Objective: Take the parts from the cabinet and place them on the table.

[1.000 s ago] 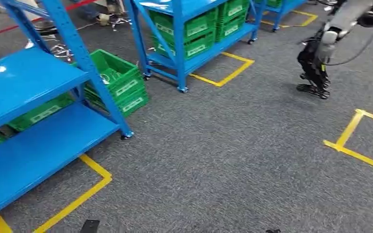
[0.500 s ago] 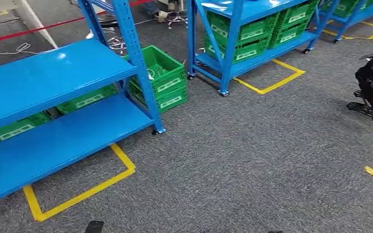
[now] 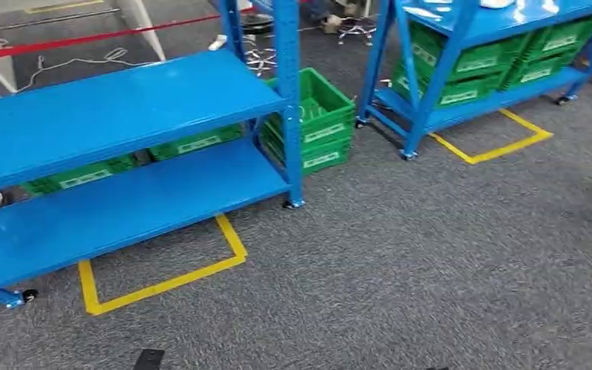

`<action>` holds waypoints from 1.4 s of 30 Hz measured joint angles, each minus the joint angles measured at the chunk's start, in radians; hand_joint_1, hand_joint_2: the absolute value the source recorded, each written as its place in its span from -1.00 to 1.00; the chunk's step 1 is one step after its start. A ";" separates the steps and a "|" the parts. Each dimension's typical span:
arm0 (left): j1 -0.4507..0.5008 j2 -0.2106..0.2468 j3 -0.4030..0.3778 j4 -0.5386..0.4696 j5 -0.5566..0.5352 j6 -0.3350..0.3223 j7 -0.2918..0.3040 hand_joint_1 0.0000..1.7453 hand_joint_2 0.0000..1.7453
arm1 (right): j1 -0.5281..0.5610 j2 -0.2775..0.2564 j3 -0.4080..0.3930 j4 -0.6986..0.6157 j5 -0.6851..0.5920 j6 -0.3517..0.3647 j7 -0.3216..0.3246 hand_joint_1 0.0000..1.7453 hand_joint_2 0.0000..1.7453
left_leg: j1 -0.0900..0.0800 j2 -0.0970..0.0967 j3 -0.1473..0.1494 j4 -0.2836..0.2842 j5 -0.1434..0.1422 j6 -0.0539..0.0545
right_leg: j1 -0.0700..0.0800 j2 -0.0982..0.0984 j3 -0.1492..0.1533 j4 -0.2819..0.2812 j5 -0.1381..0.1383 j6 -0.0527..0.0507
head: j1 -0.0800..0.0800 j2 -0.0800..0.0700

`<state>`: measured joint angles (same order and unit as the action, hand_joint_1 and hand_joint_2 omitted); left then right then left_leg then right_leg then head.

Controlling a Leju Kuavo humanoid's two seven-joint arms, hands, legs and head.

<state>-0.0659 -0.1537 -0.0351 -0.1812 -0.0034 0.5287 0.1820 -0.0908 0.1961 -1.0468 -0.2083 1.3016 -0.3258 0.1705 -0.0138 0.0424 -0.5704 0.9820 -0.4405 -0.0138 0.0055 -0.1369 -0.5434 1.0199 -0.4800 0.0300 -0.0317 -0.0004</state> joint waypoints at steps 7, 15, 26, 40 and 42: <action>0.001 -0.004 -0.001 0.000 -0.006 0.001 0.000 -1.00 -1.00 | 0.007 0.000 -0.002 0.000 0.000 0.000 -0.003 -1.00 1.00 | 0.015 -0.089 0.005 -0.006 0.012 0.018 | -0.009 0.133 -0.152 0.308 -0.122 0.027 | 0.013 0.000; 0.007 -0.005 -0.001 0.000 -0.004 0.003 -0.003 -1.00 -1.00 | 0.002 0.000 -0.003 0.000 0.002 0.004 -0.012 -1.00 1.00 | 0.027 -0.190 -0.014 -0.005 0.025 -0.028 | -0.019 0.204 -0.017 0.017 0.005 -0.002 | 0.013 0.000; 0.003 -0.005 -0.001 0.000 0.000 0.004 -0.010 -1.00 -1.00 | 0.005 -0.001 -0.005 0.000 0.005 0.005 0.000 -1.00 1.00 | 0.010 0.016 -0.017 0.054 0.008 -0.018 | -0.009 0.047 -0.010 0.007 0.004 -0.023 | -0.003 0.000; 0.003 -0.007 0.000 0.000 0.003 0.005 -0.016 -1.00 -1.00 | 0.008 -0.002 -0.005 0.000 0.009 0.012 0.000 -1.00 1.00 | 0.020 -0.125 0.003 -0.001 0.014 0.011 | -0.016 0.146 -0.081 0.150 -0.028 0.028 | 0.012 0.000; 0.000 -0.006 0.000 0.000 0.003 0.005 -0.016 -1.00 -1.00 | 0.009 -0.002 -0.005 0.000 0.009 0.012 0.000 -1.00 1.00 | 0.018 -0.152 -0.004 0.010 0.011 -0.004 | -0.032 0.235 -0.027 0.026 0.003 0.036 | 0.016 0.000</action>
<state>-0.0655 -0.1599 -0.0355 -0.1812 0.0000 0.5341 0.1659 -0.0817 0.1938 -1.0514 -0.2083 1.3108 -0.3140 0.1705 0.0042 -0.1093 -0.5740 0.9923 -0.4298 -0.0180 -0.0265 0.0985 -0.5706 1.0463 -0.4770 0.0661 -0.0153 -0.0004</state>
